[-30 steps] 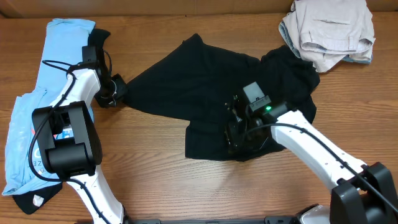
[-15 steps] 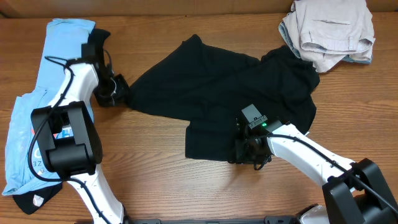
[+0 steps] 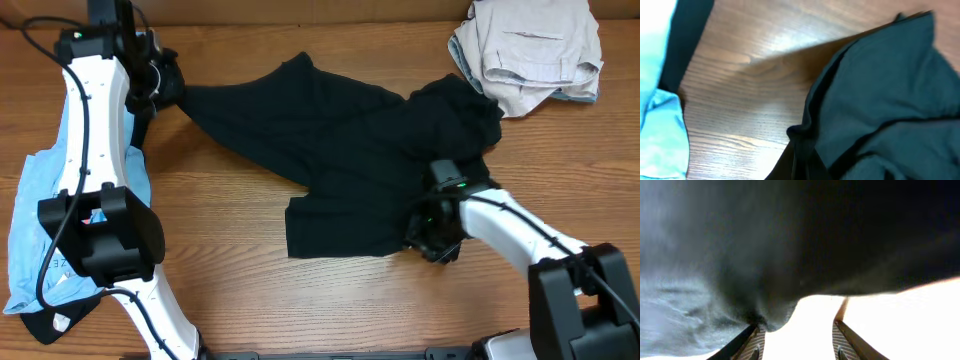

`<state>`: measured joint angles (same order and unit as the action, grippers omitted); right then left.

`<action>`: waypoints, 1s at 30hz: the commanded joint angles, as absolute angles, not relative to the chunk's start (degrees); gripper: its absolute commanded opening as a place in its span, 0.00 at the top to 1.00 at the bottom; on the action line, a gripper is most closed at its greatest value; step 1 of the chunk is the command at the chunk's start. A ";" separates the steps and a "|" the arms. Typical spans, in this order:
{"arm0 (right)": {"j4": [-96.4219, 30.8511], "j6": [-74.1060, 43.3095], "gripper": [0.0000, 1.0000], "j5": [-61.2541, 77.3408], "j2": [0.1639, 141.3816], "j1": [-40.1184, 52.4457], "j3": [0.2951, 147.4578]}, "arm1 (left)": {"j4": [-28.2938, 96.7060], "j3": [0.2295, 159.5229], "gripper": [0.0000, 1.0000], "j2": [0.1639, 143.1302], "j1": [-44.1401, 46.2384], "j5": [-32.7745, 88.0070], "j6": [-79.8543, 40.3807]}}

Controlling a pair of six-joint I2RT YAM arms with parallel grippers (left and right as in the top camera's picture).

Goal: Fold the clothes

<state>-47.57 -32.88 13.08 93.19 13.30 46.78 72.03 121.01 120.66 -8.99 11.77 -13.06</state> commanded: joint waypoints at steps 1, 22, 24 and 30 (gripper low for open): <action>-45.12 -26.70 0.54 15.64 95.64 9.52 46.50 | 72.20 123.22 0.96 118.78 -9.04 10.96 -11.53; -42.98 -27.07 0.96 8.67 94.80 6.74 50.15 | 73.84 122.93 0.96 118.80 -8.23 10.28 -11.53; -46.26 -24.60 0.96 7.22 94.43 3.25 52.86 | 73.97 122.93 0.96 118.80 -8.23 10.09 -11.53; -52.27 -17.85 0.96 6.50 94.39 -9.74 64.12 | 75.35 122.56 0.96 118.80 -8.14 9.85 -11.51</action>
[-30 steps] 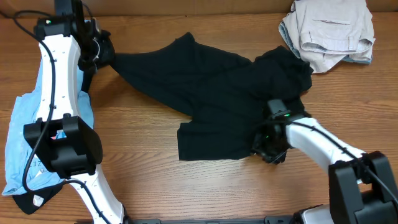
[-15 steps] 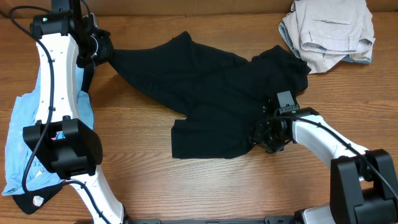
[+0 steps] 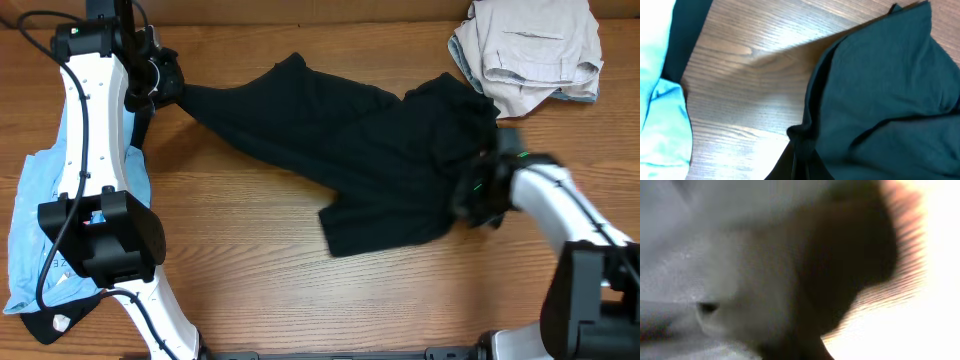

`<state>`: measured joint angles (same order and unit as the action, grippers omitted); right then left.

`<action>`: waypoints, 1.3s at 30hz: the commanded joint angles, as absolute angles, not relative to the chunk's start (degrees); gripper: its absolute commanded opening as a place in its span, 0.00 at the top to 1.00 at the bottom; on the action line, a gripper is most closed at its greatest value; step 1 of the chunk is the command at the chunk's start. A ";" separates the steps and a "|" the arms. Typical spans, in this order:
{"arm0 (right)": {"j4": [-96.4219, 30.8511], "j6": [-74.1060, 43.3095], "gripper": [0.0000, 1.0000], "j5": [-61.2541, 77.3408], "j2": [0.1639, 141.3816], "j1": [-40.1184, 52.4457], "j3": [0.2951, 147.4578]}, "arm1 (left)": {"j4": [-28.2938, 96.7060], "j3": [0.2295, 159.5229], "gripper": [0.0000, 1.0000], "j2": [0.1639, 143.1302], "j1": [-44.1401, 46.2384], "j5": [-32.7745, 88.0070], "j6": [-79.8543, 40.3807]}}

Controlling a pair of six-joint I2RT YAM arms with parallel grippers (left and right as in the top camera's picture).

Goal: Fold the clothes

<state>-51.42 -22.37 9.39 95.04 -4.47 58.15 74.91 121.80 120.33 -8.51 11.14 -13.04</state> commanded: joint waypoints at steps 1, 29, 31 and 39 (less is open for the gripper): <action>-53.06 -17.06 0.96 6.50 94.39 -11.55 66.11 | 75.40 122.10 0.96 118.80 -8.10 9.82 -11.51; -61.80 -8.47 0.60 13.19 92.84 15.18 76.99 | 68.95 115.81 0.96 118.83 -4.47 8.54 -11.53; -60.55 -8.49 0.57 11.29 93.82 18.81 76.77 | 68.73 115.81 0.96 118.83 -4.34 8.58 -11.55; -55.94 -8.47 0.37 0.12 103.72 31.51 76.34 | 68.55 115.81 0.96 118.83 -4.21 8.36 -11.51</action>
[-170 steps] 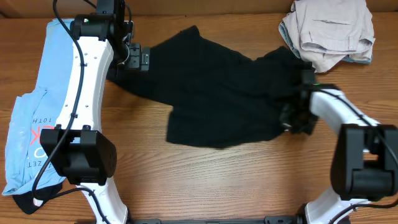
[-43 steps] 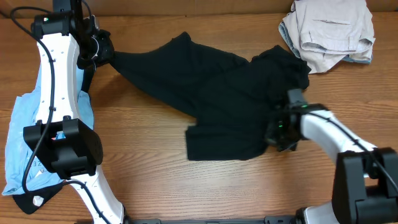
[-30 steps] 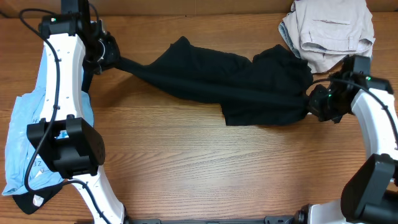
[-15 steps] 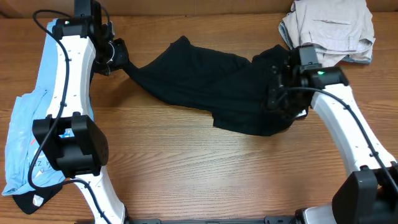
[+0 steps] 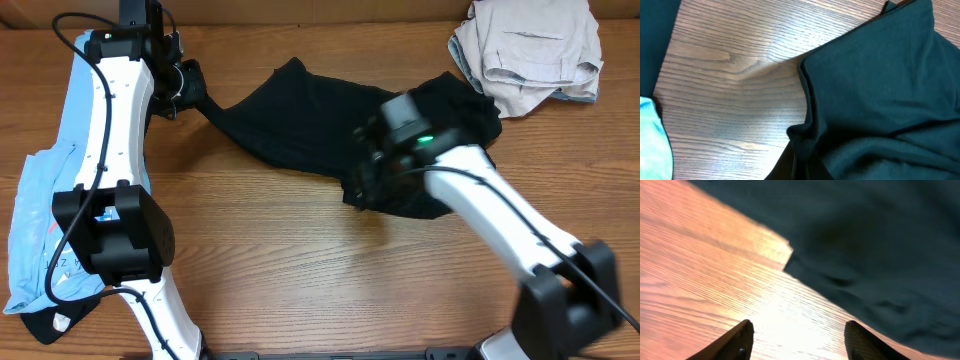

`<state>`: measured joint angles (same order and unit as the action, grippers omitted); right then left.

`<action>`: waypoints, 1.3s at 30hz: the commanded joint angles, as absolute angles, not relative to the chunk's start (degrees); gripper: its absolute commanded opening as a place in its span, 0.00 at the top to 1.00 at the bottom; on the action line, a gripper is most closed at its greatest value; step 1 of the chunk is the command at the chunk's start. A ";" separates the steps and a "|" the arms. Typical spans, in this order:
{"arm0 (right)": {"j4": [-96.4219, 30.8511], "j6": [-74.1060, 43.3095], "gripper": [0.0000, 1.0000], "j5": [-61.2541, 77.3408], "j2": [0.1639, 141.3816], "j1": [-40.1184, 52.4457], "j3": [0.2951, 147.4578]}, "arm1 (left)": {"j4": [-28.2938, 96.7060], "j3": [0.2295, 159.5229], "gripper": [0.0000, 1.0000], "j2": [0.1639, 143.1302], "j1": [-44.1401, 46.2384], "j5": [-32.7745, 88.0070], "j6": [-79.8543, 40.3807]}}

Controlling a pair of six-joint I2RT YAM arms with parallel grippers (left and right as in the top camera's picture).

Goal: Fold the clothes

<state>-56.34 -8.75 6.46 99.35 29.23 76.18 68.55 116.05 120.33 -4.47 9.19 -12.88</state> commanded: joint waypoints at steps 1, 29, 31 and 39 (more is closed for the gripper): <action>-55.64 -8.45 0.36 -1.06 105.43 32.36 76.34 | 68.62 115.81 0.96 118.83 -4.21 8.38 -11.51; -50.11 -9.47 0.96 -3.73 111.09 31.83 78.04 | 69.10 118.26 0.96 118.32 -5.39 7.14 -10.70; -53.52 -10.39 0.96 -3.75 107.18 30.28 80.38 | 70.63 120.60 0.96 117.78 -6.07 7.35 -10.70; -69.45 -10.44 0.96 -3.79 90.28 18.00 99.59 | 80.09 135.79 0.96 113.67 -8.47 7.27 -9.06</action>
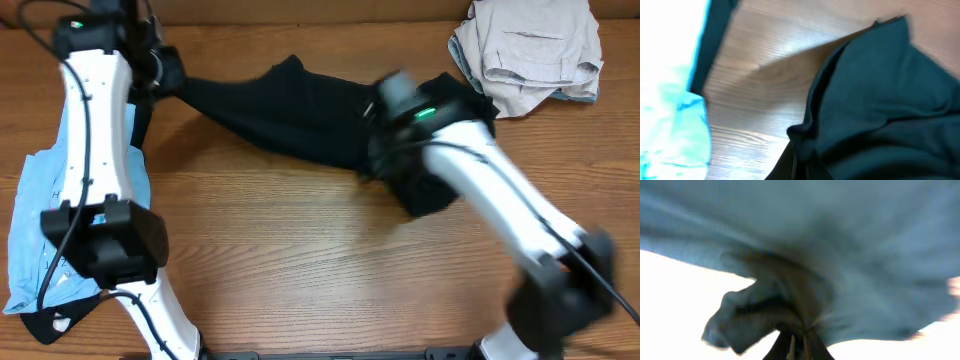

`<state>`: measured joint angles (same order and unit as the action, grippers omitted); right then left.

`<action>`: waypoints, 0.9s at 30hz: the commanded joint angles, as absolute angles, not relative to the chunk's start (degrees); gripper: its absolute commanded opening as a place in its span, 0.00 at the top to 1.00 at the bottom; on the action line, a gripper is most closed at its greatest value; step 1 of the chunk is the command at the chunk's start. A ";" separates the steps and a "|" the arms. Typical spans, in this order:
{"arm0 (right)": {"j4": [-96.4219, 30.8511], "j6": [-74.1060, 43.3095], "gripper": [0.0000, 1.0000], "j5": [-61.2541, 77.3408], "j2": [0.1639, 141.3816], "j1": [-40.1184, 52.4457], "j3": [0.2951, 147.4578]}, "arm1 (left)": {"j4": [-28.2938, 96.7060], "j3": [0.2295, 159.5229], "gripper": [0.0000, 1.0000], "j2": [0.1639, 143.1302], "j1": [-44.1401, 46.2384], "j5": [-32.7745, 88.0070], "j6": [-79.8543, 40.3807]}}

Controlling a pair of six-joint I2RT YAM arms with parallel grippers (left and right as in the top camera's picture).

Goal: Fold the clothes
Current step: 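Lift the black shirt with both grippers and shake it out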

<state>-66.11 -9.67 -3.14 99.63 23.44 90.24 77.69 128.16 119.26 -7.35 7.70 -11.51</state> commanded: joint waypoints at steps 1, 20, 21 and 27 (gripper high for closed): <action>-70.70 -10.41 0.96 -3.81 89.08 16.19 102.00 | 80.64 137.03 0.96 113.08 -8.51 7.16 -8.91; -84.62 -7.11 0.96 -3.79 75.70 2.50 136.51 | 79.59 146.54 0.96 87.66 -8.73 -1.65 -8.95; -85.06 -6.98 0.96 -3.79 74.81 2.50 137.43 | 79.48 146.54 0.96 86.11 -8.73 -2.59 -8.93; -85.27 -5.17 0.96 -5.30 70.06 2.50 138.63 | 79.18 146.52 0.96 79.85 -8.73 -7.14 -8.93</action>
